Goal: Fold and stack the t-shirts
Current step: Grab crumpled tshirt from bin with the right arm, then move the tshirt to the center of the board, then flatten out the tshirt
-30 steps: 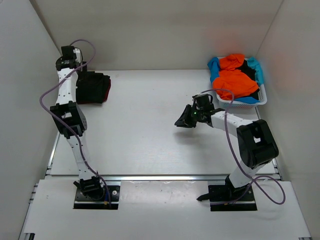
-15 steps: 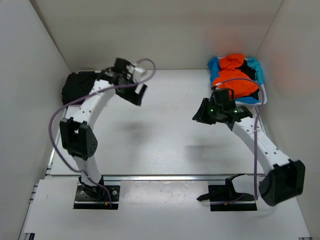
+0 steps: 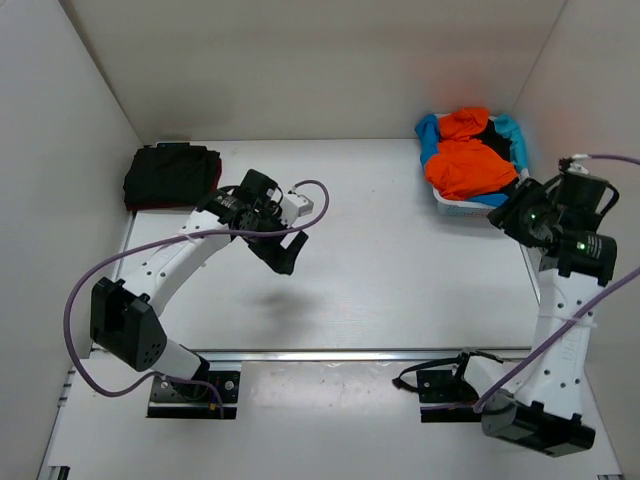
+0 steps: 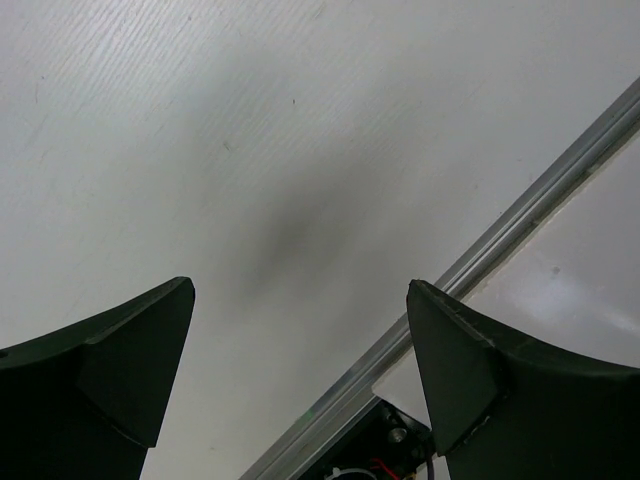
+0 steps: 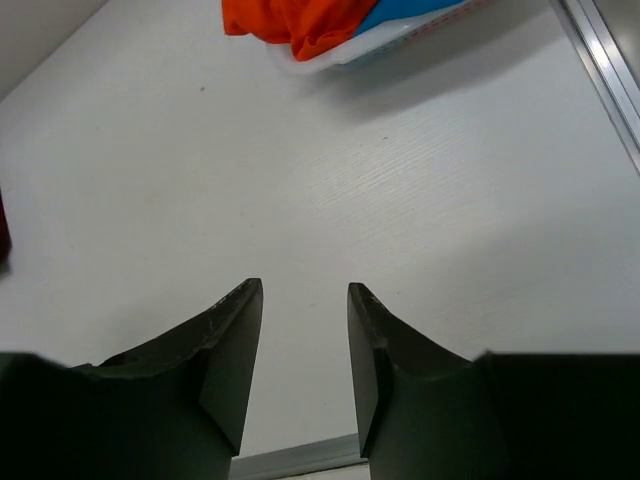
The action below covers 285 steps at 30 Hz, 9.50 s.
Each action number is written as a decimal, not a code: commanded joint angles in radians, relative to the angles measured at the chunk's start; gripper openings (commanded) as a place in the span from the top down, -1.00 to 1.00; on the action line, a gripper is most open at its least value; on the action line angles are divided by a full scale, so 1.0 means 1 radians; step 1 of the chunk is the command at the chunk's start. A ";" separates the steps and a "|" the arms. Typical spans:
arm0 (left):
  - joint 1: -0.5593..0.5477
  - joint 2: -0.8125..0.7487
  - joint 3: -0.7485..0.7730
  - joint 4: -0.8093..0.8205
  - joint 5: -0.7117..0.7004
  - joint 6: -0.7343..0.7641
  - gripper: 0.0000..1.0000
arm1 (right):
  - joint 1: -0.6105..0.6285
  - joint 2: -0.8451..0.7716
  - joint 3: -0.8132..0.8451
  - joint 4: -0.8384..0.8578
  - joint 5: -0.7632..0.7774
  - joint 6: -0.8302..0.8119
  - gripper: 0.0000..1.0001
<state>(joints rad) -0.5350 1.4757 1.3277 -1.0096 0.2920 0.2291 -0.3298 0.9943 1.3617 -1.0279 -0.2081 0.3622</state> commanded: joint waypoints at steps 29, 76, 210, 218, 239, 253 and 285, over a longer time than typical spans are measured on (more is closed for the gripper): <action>0.144 0.557 0.499 -0.030 0.050 0.050 -0.90 | 0.247 1.199 0.836 0.077 0.207 -0.091 -0.04; 0.469 0.138 0.237 0.144 0.038 -0.151 -0.95 | 0.977 0.523 0.824 0.804 0.434 -0.556 1.00; 0.457 0.342 -0.185 0.253 -0.097 -0.292 -0.95 | 0.454 0.420 -0.581 0.526 0.042 0.047 -0.65; 0.458 0.429 -0.197 0.286 -0.028 -0.298 -0.16 | 0.414 0.412 -0.736 0.684 -0.080 0.109 -0.57; 0.475 0.508 0.543 -0.015 -0.051 -0.045 1.00 | 0.370 0.636 0.040 0.380 -0.054 -0.051 1.00; 0.524 0.160 0.385 -0.020 0.001 -0.051 1.00 | 0.359 0.241 0.041 0.344 0.012 -0.048 1.00; 0.547 0.407 0.652 -0.192 -0.021 0.069 1.00 | 0.407 0.545 0.190 0.314 -0.129 -0.092 1.00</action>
<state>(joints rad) 0.0288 1.9377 1.7638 -1.2808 0.3286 0.2920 0.0948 1.3682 1.1694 -0.7841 -0.3370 0.3759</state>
